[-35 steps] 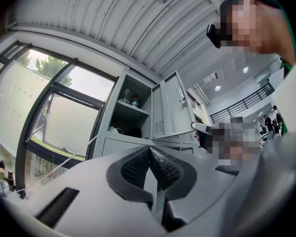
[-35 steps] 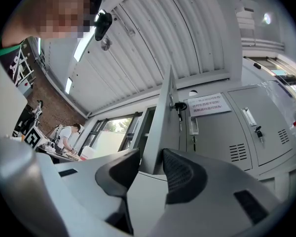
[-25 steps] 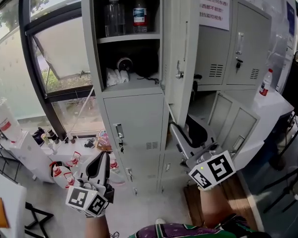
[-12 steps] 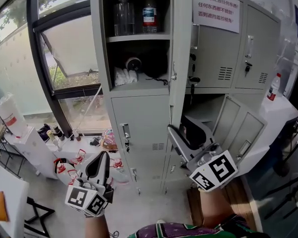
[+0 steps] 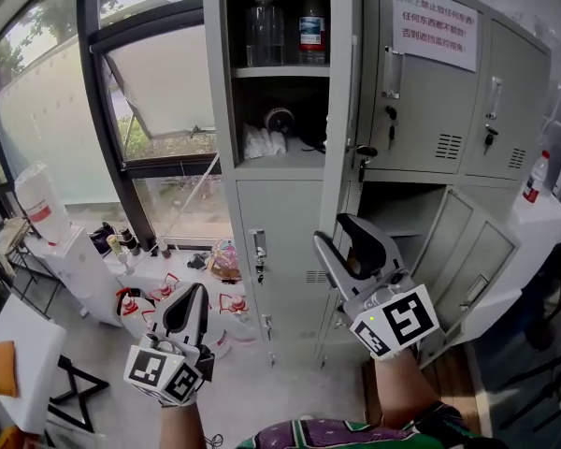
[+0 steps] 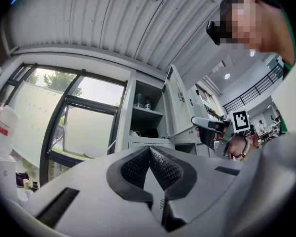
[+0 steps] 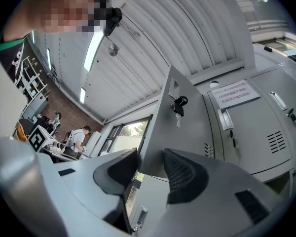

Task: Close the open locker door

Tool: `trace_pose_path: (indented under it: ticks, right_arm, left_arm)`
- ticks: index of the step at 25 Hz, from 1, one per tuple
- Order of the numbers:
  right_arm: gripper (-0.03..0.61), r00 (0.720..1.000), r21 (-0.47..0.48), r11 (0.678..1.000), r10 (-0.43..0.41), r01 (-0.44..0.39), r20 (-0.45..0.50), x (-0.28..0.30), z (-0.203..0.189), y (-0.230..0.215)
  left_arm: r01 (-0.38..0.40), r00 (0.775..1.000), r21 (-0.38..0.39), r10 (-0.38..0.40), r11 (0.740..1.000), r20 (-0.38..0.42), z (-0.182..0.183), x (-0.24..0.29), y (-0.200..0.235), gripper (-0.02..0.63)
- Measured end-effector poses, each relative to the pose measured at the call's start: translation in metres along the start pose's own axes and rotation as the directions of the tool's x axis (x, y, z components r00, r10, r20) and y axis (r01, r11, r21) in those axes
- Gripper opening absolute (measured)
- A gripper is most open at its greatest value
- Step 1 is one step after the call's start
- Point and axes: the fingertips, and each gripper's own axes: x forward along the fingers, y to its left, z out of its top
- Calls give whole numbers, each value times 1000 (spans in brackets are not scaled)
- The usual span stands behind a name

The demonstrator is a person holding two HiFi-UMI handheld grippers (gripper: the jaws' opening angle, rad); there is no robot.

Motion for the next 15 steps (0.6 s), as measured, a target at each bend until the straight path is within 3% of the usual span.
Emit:
trace_pose_path:
  ticks: [15]
  right_arm:
    - [164, 994, 27, 994, 106, -107, 9, 26, -7, 14]
  left_arm:
    - [-78, 997, 18, 78, 997, -15, 5, -20, 15, 21]
